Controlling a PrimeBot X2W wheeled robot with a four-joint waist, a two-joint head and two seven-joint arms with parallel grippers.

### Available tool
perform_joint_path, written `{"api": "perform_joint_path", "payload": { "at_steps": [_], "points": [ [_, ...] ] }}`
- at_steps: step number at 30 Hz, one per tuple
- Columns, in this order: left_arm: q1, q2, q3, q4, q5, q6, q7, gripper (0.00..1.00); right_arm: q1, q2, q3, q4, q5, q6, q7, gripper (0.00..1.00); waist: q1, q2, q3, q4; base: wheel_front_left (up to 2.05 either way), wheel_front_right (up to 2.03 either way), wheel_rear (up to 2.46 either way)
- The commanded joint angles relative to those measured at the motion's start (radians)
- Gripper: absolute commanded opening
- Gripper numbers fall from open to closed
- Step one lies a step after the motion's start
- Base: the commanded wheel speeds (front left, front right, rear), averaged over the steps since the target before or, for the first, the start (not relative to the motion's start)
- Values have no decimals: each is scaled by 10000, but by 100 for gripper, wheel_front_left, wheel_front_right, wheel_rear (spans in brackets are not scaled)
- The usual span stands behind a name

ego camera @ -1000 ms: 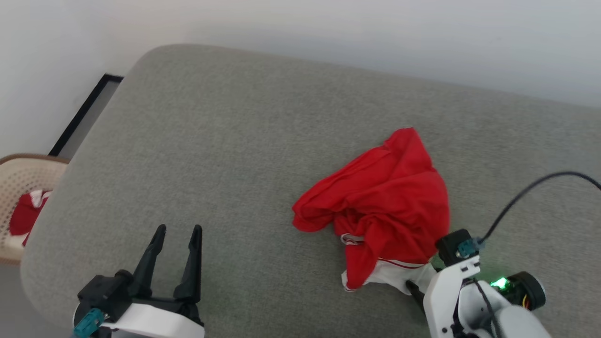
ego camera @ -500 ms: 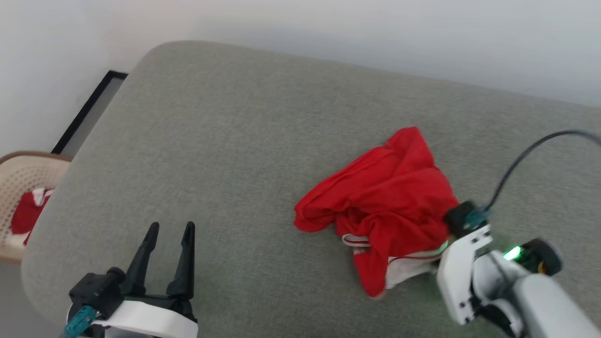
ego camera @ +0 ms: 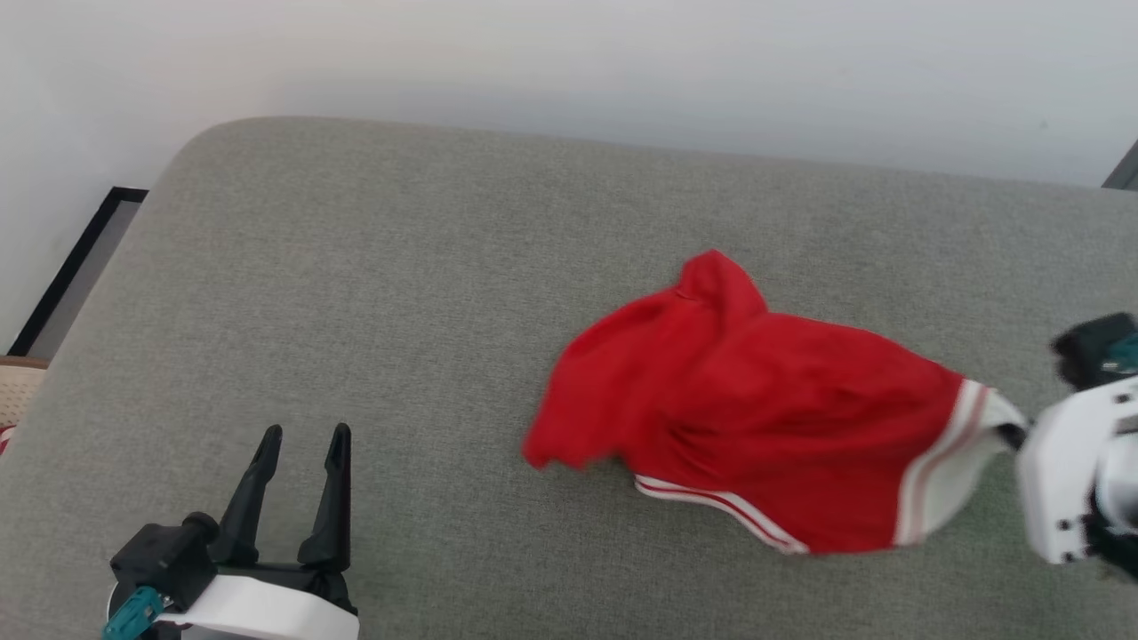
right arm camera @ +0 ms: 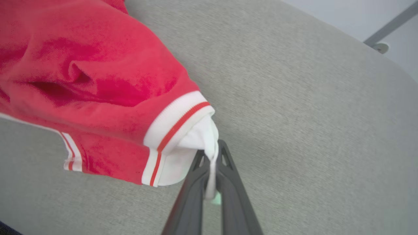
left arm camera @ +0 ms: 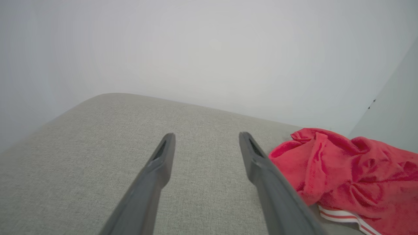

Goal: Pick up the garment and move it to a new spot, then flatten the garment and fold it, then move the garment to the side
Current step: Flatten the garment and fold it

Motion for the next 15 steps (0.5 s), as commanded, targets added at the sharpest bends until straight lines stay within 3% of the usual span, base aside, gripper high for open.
{"api": "perform_joint_path", "payload": {
  "at_steps": [1,5,12,13,14,15],
  "points": [
    [-83,41,-8,-28,-63,-29,-49,100,128,-106,-365,156,-27,-3,-124,0,0,0,48,-62,0,0,0],
    [-202,31,-130,-20,-75,-29,-49,100,180,-21,-1229,953,-171,-3,-491,0,0,0,189,-91,0,0,0],
    [-526,125,-428,72,-150,-29,-49,100,-596,313,-1235,3403,50,-3,-1667,0,0,0,484,11,0,0,0],
    [-588,140,-505,97,-158,-29,-49,100,-723,370,-1165,3770,76,-3,-1805,9,0,0,498,19,0,0,0],
    [-653,169,-589,116,-175,-29,-49,100,-848,397,-1064,4027,-21,-3,-1917,36,0,0,499,25,0,0,0],
    [-653,169,-589,116,-175,-29,-49,100,-848,397,-1064,4027,-21,-3,-1917,36,0,0,499,25,0,0,0]
  ]
}}
